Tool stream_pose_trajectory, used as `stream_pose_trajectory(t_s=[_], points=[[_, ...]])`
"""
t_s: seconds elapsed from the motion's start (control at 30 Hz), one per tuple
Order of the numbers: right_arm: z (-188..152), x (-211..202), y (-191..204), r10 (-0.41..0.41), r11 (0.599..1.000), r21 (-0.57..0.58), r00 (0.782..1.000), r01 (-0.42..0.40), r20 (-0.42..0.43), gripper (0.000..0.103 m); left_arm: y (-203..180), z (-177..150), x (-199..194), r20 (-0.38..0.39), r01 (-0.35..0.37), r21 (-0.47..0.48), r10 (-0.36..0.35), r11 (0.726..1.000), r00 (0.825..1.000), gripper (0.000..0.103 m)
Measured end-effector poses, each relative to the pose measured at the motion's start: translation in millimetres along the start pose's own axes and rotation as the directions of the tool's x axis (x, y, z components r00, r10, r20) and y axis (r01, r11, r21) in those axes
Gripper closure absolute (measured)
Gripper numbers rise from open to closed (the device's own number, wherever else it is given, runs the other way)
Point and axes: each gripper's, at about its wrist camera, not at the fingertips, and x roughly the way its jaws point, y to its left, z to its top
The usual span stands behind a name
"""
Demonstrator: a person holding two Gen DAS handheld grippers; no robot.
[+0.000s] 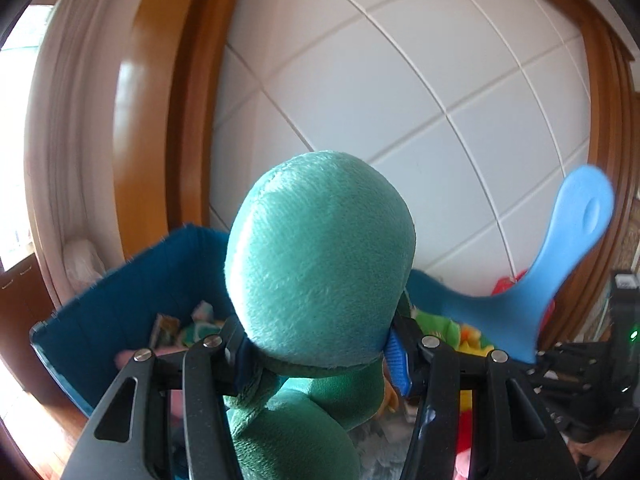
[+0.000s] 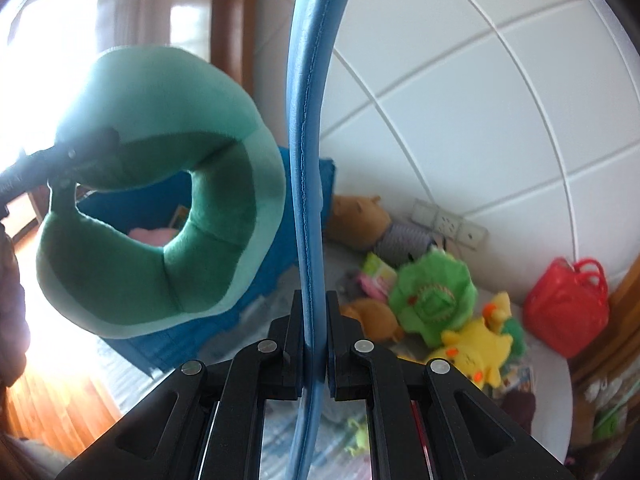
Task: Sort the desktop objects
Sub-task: 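Lower pillow and boomerang into the blue crate and open both grippers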
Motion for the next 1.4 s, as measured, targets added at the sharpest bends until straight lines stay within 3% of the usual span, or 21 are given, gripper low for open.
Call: stream_pose_trajectory(t_s=[0.23,0.47,0.77,1.4], points=[[43,16,46,0.055,0.998,-0.042,0.998,-0.053,0.039,0.095,73,41,-19,0.075,-0.080,-0.029,0.082,0.996,0.994,0.052],[86,48,96,0.079,0.995,-0.060,0.996,-0.077,0.035,0.095,141,60,-19,0.099,-0.155,-0.038,0.158,0.987,0.983,0.052],[137,103,154,0.115,0.991,-0.072,0.993,-0.113,0.023,0.095,206,74,-11,0.110,-0.163,-0.041,0.167,0.986,0.980,0.052],[171,167,192,0.088,0.995,-0.041,0.996,-0.089,-0.029,0.095,254,74,15,0.084,-0.139,-0.058,0.143,0.989,0.986,0.051]])
